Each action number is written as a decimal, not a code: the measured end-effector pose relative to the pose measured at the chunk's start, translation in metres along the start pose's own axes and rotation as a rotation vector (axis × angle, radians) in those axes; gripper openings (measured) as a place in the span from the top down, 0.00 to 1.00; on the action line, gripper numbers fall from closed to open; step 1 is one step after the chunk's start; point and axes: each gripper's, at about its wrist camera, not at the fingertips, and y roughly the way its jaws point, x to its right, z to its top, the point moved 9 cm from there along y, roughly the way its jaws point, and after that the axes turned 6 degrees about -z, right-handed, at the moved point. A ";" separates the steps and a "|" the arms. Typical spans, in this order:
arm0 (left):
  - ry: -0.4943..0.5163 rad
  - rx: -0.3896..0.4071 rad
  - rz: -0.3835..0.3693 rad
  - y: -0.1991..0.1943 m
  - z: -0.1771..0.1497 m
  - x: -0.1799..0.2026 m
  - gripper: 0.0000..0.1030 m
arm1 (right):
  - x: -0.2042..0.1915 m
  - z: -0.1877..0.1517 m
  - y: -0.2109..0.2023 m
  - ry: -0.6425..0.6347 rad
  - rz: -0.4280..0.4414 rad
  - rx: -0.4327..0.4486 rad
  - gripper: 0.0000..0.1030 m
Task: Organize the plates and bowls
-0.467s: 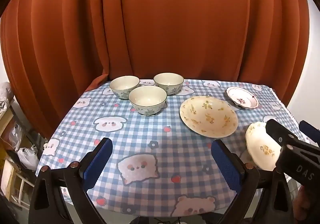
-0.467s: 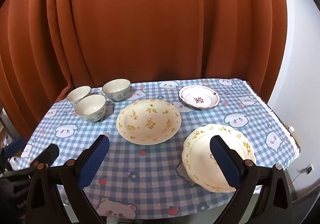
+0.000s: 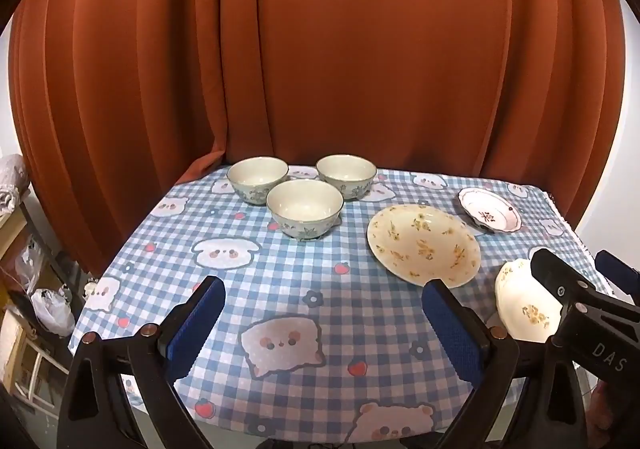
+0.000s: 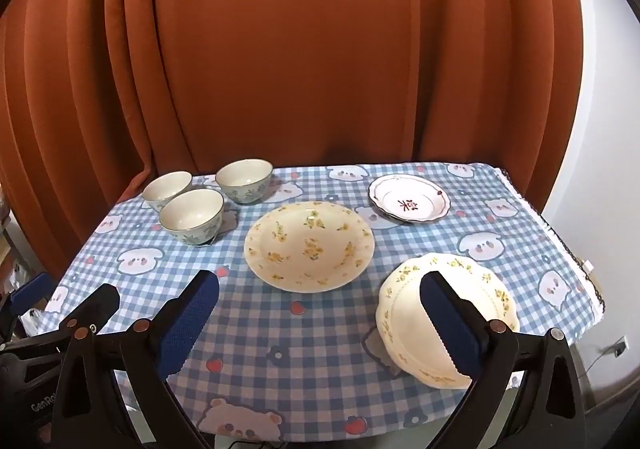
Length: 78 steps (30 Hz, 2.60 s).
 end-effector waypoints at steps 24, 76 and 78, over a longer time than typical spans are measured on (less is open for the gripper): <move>0.035 0.004 -0.014 0.008 0.004 0.011 0.04 | 0.010 0.000 0.008 0.004 -0.017 -0.006 0.02; 0.058 -0.035 -0.061 0.013 0.003 0.010 0.05 | 0.003 -0.008 -0.002 0.016 -0.114 -0.049 0.02; 0.059 -0.046 -0.074 0.015 0.002 0.013 0.06 | 0.004 -0.010 -0.001 0.017 -0.125 -0.060 0.02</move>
